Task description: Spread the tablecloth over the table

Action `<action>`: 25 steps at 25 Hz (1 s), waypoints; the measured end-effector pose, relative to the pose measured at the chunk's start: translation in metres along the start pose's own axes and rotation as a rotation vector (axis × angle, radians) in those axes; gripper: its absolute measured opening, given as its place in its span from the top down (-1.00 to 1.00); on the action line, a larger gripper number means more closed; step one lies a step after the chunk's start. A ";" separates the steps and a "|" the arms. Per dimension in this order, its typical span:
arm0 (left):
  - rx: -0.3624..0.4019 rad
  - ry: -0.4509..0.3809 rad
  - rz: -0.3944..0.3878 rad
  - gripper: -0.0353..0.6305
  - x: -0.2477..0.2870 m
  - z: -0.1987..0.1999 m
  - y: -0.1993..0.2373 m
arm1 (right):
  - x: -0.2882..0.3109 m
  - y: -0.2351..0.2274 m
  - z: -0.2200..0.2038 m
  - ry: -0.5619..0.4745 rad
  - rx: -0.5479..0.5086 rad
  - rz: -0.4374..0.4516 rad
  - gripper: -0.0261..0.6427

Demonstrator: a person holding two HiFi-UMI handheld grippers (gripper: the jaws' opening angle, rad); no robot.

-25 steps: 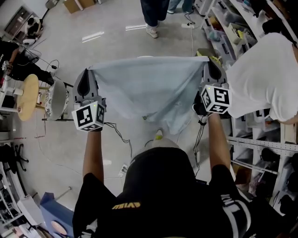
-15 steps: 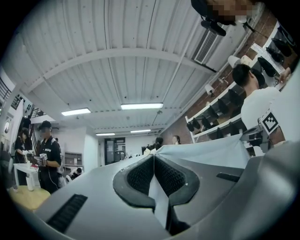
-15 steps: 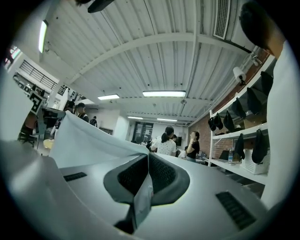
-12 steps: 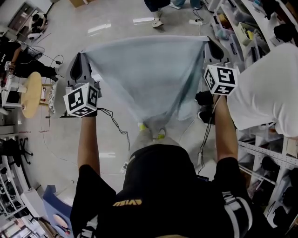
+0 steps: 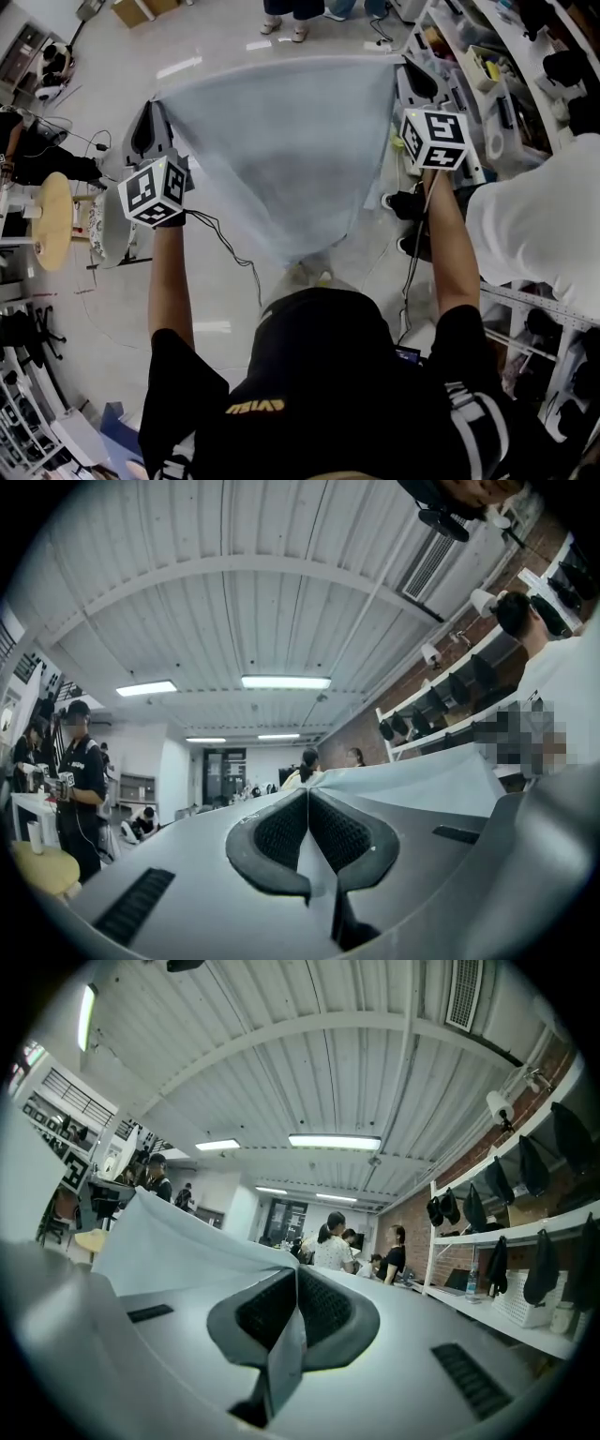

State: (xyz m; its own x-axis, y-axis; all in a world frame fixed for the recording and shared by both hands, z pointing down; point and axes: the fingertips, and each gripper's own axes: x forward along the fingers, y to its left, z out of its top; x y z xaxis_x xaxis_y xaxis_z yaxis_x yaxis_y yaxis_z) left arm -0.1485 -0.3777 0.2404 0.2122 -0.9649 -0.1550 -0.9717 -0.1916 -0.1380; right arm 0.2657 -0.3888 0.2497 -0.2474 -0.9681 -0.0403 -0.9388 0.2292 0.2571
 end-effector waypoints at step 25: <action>0.072 0.331 -0.137 0.83 0.246 -0.236 0.052 | 0.272 0.001 -0.168 0.318 -0.102 0.049 0.90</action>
State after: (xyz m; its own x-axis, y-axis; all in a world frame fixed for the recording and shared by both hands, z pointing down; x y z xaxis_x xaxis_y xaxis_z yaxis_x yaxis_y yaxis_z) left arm -0.1708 -0.6674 0.4259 0.2834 -0.9394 0.1927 -0.9244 -0.3211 -0.2058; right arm 0.2376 -0.6692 0.4013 -0.1896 -0.9431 0.2732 -0.8947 0.2806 0.3476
